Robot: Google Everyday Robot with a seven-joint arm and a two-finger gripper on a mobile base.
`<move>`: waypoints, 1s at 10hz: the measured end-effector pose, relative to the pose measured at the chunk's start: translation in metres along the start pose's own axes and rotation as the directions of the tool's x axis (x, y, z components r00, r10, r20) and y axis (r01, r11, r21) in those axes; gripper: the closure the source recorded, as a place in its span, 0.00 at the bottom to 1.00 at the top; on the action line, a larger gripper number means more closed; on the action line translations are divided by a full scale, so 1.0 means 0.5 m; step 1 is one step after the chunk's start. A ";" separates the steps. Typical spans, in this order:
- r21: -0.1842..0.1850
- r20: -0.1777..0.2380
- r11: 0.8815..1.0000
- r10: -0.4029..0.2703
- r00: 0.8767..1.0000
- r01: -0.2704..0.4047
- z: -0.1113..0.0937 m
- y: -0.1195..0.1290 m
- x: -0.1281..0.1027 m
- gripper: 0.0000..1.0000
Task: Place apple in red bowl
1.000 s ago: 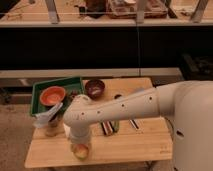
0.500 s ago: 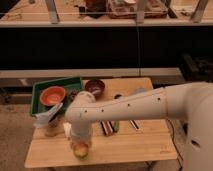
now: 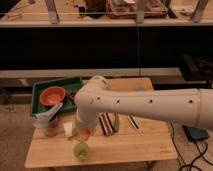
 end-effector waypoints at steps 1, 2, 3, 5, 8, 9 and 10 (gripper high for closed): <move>0.050 -0.033 0.999 0.005 0.999 -0.003 -0.025 -0.024 0.049 0.50; 0.081 -0.055 0.997 0.005 0.998 0.000 -0.037 -0.051 0.090 0.50; 0.103 -0.070 0.995 0.001 0.998 0.006 -0.043 -0.080 0.121 0.50; 0.155 -0.103 0.988 0.004 0.995 0.012 -0.048 -0.162 0.215 0.50; 0.207 -0.134 0.978 0.011 0.991 0.017 -0.036 -0.278 0.353 0.50; 0.219 -0.143 0.976 0.020 0.990 0.012 -0.031 -0.295 0.402 0.50; 0.233 -0.145 0.973 0.030 0.989 0.005 -0.027 -0.304 0.441 0.50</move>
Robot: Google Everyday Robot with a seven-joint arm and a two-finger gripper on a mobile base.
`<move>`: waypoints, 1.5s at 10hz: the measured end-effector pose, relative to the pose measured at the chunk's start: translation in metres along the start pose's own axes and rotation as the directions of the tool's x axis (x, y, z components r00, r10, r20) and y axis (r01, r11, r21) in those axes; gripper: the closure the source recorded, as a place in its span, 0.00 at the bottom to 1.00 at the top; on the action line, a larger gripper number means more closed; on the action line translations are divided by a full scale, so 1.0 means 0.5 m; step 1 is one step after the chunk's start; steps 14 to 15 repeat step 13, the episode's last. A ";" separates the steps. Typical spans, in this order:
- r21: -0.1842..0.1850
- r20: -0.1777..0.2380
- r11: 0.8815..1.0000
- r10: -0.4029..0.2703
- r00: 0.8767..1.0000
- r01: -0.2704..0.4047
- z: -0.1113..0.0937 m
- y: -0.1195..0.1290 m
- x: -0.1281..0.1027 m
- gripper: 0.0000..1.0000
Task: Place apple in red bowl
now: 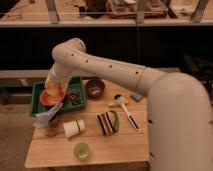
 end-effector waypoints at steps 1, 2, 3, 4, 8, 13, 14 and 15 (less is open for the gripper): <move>0.014 -0.003 1.000 0.018 1.000 -0.018 0.017 0.001 0.048 0.50; 0.024 -0.003 0.999 0.039 0.999 -0.039 0.035 0.006 0.086 0.50; 0.031 0.001 0.998 0.056 0.998 -0.056 0.056 0.012 0.110 0.50; 0.032 0.008 0.997 0.075 0.997 -0.075 0.094 0.019 0.130 0.48; 0.027 0.030 0.991 0.132 0.991 -0.133 0.234 0.020 0.125 0.23; 0.032 0.025 0.982 0.186 0.982 -0.187 0.260 0.034 0.119 0.23; 0.032 0.025 0.982 0.186 0.982 -0.187 0.260 0.034 0.119 0.23; 0.032 0.025 0.982 0.186 0.982 -0.187 0.260 0.034 0.119 0.23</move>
